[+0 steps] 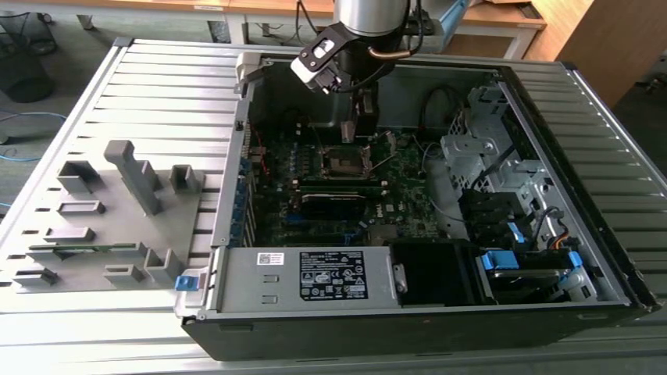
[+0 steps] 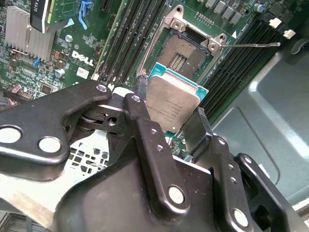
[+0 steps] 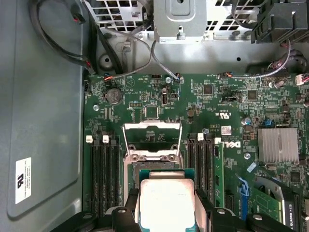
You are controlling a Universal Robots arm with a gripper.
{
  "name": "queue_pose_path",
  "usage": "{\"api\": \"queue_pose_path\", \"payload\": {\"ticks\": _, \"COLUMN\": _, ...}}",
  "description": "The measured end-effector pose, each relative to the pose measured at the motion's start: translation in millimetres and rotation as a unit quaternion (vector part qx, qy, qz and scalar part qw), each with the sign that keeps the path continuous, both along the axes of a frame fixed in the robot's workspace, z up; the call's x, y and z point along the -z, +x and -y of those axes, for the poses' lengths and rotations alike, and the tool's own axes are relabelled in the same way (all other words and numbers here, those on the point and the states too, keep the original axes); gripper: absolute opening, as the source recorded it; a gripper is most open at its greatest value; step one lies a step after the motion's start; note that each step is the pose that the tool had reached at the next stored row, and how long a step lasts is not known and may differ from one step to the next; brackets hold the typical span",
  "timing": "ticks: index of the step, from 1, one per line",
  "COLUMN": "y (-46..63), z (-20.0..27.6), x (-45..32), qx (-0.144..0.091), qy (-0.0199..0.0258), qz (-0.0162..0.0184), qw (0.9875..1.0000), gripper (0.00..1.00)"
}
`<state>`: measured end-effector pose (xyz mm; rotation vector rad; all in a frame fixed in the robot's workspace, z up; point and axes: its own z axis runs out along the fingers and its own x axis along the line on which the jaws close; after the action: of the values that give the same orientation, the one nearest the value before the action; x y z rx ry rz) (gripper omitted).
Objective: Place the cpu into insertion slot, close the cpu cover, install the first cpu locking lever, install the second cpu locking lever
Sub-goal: 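Place the cpu into insertion slot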
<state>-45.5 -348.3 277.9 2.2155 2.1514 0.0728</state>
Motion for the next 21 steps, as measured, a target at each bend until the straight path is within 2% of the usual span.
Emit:
{"api": "queue_pose_path", "payload": {"ticks": 7, "y": -0.7, "z": 0.0, "x": 2.0, "qx": -0.011, "qy": 0.0001, "qz": 0.0000, "qw": 0.9999, "gripper": 0.54}}
{"api": "queue_pose_path", "payload": {"ticks": 13, "y": -1.8, "z": 0.0, "x": 8.9, "qx": -0.013, "qy": 0.0001, "qz": 0.0000, "qw": 0.9999, "gripper": 0.54}}
{"api": "queue_pose_path", "payload": {"ticks": 21, "y": -1.9, "z": 0.0, "x": 9.6, "qx": -0.013, "qy": 0.0002, "qz": 0.0001, "qw": 0.9999, "gripper": 0.54}}
